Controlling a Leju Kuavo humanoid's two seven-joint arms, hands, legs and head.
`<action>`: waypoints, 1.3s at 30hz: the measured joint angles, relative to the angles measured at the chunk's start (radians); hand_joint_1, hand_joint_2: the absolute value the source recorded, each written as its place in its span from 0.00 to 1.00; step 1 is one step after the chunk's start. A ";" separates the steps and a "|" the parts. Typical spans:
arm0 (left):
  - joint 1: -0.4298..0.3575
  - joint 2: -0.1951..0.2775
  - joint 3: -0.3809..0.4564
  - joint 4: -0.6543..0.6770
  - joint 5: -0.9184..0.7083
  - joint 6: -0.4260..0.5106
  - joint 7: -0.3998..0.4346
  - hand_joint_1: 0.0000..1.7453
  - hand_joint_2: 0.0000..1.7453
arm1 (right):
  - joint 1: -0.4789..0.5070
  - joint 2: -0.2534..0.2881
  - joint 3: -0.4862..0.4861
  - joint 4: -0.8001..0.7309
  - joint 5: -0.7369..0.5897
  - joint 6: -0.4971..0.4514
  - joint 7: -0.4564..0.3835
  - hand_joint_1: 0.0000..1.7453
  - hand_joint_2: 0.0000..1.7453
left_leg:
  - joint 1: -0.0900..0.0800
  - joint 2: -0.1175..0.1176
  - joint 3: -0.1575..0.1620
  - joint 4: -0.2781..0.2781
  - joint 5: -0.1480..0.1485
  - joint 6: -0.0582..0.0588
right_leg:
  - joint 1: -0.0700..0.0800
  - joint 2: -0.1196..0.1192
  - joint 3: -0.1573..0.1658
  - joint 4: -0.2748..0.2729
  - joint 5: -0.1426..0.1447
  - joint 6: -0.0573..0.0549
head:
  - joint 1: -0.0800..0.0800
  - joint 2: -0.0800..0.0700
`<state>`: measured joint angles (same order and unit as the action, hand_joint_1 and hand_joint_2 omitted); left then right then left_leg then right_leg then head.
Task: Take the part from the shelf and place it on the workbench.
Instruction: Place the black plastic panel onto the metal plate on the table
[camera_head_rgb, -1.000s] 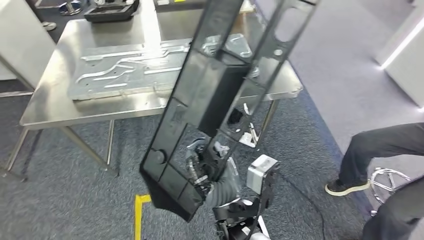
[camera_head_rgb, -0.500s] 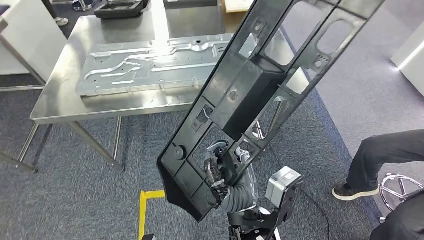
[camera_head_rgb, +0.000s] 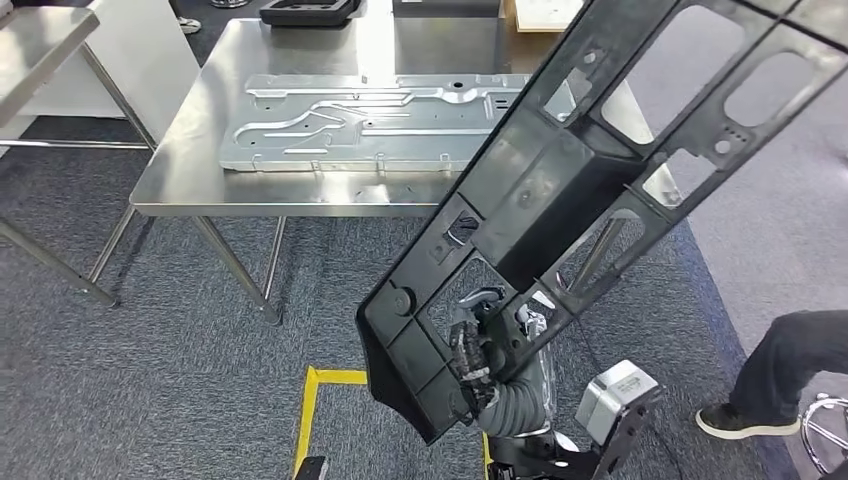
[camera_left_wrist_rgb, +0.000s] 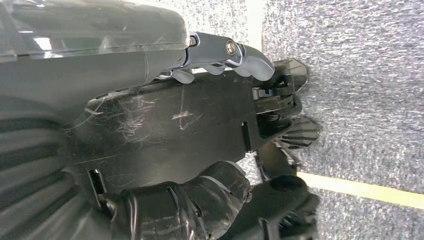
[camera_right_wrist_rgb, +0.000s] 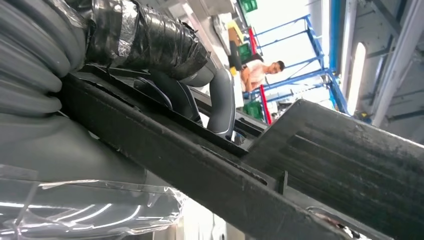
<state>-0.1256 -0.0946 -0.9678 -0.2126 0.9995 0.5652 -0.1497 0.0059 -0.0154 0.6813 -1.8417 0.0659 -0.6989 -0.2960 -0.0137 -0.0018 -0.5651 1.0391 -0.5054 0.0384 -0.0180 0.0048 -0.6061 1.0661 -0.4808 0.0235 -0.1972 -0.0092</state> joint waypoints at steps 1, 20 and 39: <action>0.000 0.000 0.000 0.000 0.005 0.001 -0.007 0.00 1.00 | 0.001 0.002 0.000 -0.002 0.019 0.000 -0.001 1.00 1.00 | -0.002 0.000 -0.003 0.003 -0.001 -0.005 | 0.002 0.001 0.001 -0.003 -0.003 -0.003 | 0.003 0.000; 0.001 0.003 0.000 0.000 0.033 -0.001 -0.004 0.00 1.00 | 0.096 0.192 -0.232 -0.046 0.882 -0.001 0.028 1.00 1.00 | 0.008 -0.001 0.007 -0.029 0.019 -0.005 | -0.004 0.000 0.006 -0.009 -0.006 0.006 | 0.005 0.000; 0.000 0.005 -0.001 -0.001 0.047 0.001 -0.024 0.00 1.00 | 0.143 0.258 -0.330 -0.079 0.846 0.000 -0.002 1.00 1.00 | 0.008 -0.001 -0.101 0.215 -0.107 -0.040 | 0.001 -0.004 0.018 -0.030 0.005 -0.032 | 0.041 0.000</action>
<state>-0.1260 -0.0898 -0.9686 -0.2136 1.0464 0.5665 -0.1737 0.1487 0.2431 0.3513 -1.9203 0.9120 -0.6992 -0.2979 -0.0055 -0.0025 -0.6658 1.2536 -0.6124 -0.0020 -0.0175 0.0004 -0.5883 1.0357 -0.4763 -0.0081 -0.1567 -0.0092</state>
